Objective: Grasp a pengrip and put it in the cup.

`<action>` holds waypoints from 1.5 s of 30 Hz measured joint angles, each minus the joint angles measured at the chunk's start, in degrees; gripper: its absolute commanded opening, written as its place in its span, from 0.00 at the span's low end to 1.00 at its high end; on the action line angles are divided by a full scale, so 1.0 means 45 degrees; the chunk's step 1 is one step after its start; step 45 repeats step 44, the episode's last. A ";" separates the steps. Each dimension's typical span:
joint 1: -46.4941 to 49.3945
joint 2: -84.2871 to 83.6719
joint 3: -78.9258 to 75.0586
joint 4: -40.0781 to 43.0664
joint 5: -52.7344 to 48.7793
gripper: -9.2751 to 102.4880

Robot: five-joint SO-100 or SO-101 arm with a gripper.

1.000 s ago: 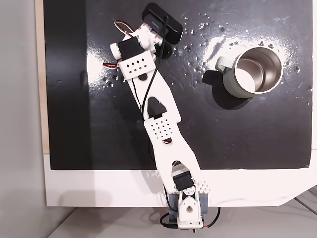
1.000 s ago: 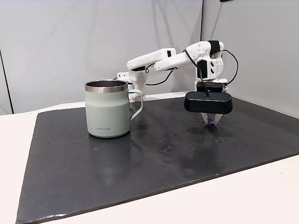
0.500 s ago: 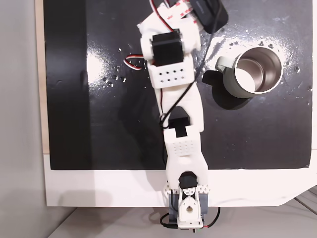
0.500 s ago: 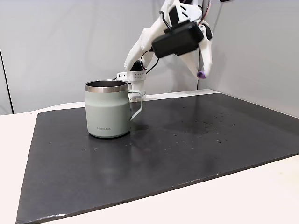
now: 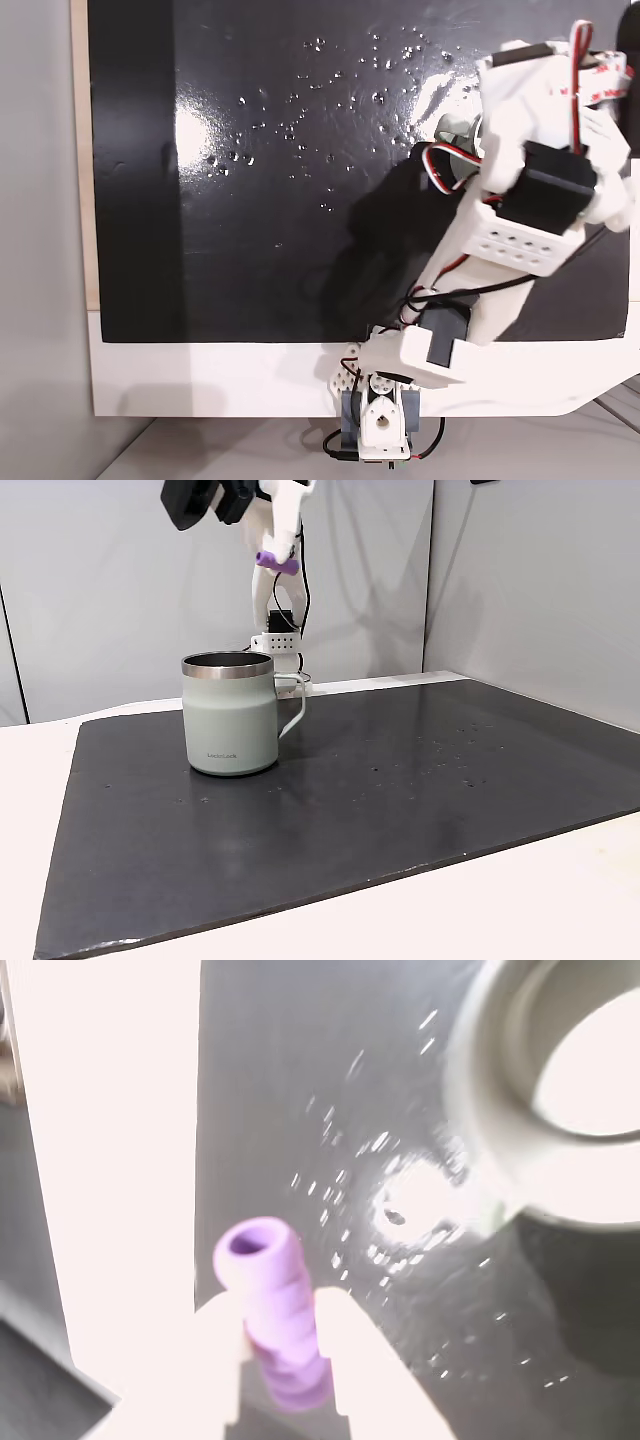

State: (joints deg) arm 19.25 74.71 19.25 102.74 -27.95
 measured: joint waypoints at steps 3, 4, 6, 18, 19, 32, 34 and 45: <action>0.0859 0.0371 0.0898 0.0000 -0.0449 0.08; 0.1113 0.0430 0.1230 0.0000 -0.0645 0.08; 0.1523 0.0449 0.1953 0.0000 -0.1152 0.08; 0.2754 0.0469 0.4434 0.0059 -0.2949 0.08; 0.2715 0.0469 0.4531 0.0059 -0.2949 0.08; 0.2188 0.0469 0.5020 0.0078 -0.2949 0.25; 0.2246 0.0469 0.5020 0.0078 -0.2891 0.25; 0.2383 0.0469 0.5020 0.0078 -0.2871 0.25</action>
